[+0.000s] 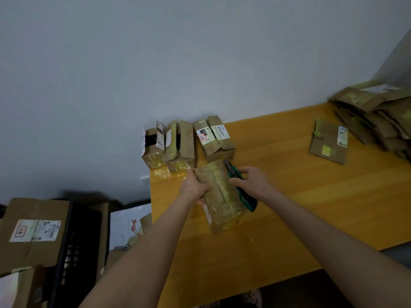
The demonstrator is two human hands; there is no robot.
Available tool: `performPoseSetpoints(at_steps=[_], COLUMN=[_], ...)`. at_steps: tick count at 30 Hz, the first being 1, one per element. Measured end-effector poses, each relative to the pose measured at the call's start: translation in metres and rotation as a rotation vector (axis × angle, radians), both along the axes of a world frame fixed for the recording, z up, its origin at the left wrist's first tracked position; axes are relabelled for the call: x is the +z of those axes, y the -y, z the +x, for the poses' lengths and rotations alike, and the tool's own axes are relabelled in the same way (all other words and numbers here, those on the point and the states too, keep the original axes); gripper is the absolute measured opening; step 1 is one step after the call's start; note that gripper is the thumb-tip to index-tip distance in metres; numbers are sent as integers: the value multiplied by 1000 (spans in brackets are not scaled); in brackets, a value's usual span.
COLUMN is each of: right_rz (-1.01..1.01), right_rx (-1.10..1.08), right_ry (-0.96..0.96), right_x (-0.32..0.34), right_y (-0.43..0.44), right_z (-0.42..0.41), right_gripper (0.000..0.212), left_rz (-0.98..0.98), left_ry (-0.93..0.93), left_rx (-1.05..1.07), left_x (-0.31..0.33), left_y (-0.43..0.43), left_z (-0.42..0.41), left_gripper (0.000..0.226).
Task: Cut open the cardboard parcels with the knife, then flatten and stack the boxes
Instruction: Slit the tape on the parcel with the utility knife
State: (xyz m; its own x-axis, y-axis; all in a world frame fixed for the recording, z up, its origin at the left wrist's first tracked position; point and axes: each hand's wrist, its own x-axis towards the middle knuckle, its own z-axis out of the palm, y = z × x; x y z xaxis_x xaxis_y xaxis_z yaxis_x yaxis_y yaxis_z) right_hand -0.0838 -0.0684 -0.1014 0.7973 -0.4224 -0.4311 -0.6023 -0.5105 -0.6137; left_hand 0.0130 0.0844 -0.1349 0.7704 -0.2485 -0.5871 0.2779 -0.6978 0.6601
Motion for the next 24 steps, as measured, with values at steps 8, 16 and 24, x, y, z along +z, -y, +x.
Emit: performPoseSetpoints(at_steps=[8,16,24], right_rz=[-491,-743,-712], right_rx=[310,472,505], right_ry=[-19,-83,-167], right_x=[20,28,37], right_y=[-23,-48,-59], right_z=[2,11,25], right_gripper=[46,20,7], left_rz=[-1,45,136], left_ry=[-15,27,120], left_rx=[-12,-51,-115], left_x=[-1,-4,-3], left_y=[-3,-2,1], left_z=[2,4,1], left_gripper=[83,75,62])
